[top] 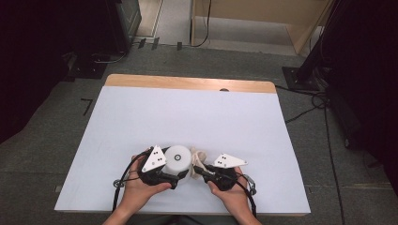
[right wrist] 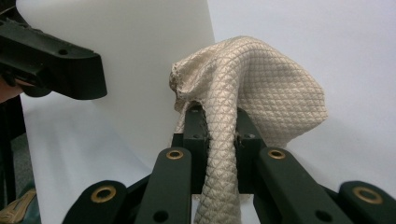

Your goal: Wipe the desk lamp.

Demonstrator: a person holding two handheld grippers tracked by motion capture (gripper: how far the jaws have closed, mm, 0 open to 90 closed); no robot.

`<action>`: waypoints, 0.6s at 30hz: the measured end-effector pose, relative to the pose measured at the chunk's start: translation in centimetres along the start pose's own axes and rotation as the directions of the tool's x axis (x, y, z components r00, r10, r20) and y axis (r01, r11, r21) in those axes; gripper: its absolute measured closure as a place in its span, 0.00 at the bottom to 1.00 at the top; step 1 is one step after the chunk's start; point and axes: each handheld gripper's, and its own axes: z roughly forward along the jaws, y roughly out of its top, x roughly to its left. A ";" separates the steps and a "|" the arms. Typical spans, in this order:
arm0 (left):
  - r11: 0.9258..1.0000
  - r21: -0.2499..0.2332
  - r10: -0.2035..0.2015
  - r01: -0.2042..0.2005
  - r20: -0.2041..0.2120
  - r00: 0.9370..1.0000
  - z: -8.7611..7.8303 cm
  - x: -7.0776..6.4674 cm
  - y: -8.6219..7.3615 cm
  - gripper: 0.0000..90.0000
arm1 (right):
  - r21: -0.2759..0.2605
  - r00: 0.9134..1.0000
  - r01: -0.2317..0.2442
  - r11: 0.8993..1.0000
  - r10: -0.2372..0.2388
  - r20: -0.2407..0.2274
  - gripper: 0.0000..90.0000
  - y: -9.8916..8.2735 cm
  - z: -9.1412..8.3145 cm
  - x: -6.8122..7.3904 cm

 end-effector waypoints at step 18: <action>0.999 0.004 0.050 -0.051 0.148 0.988 0.1 1.7 -0.6 0.10 | -0.058 0.999 0.033 0.998 -0.034 -0.022 0.90 0.6 -0.8 0.9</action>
